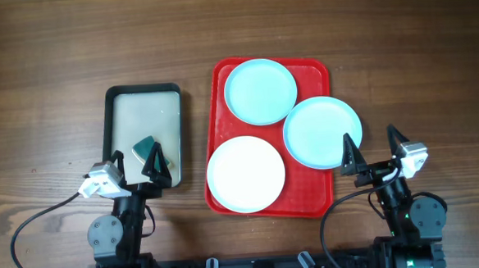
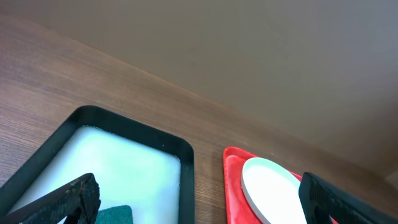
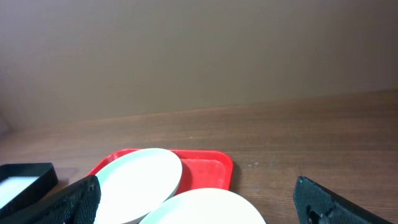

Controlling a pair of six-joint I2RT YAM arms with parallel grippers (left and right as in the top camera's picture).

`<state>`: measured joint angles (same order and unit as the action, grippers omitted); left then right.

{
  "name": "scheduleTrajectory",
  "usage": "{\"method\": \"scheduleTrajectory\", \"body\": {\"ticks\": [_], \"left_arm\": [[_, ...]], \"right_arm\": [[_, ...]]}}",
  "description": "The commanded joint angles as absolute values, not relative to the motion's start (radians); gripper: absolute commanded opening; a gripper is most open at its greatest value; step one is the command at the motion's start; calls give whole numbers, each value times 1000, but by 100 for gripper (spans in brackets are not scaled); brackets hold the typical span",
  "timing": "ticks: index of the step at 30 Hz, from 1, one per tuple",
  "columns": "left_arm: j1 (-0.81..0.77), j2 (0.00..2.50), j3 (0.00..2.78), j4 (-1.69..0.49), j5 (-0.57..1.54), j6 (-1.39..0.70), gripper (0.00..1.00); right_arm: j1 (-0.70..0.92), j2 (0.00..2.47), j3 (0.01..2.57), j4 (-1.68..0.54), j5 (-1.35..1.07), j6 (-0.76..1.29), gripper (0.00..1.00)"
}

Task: Clean dirty plates on tray and stack at the side
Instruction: 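Move left gripper to the sponge and right gripper to the white plate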

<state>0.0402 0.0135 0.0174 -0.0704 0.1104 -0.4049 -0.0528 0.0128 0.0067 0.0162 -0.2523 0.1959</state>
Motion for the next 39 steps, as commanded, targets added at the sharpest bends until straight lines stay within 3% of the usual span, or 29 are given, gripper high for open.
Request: {"method": "scheduleTrajectory", "body": {"ticks": [1, 31, 34, 36, 39], "left_arm": [[36, 5, 6, -66, 112, -403, 100], [36, 5, 6, -44, 109, -404, 100], [36, 5, 6, -56, 179, -403, 100], [36, 6, 12, -43, 245, -392, 100], [36, 33, 102, -42, 318, -392, 100]], "right_arm": [[-48, 10, 5, 21, -240, 185, 100], [-48, 10, 5, 39, -207, 187, 100], [-48, 10, 5, 61, -271, 187, 100], [-48, 10, 13, 128, -442, 184, 100], [-48, 28, 142, 100, -500, 174, 100]]}}
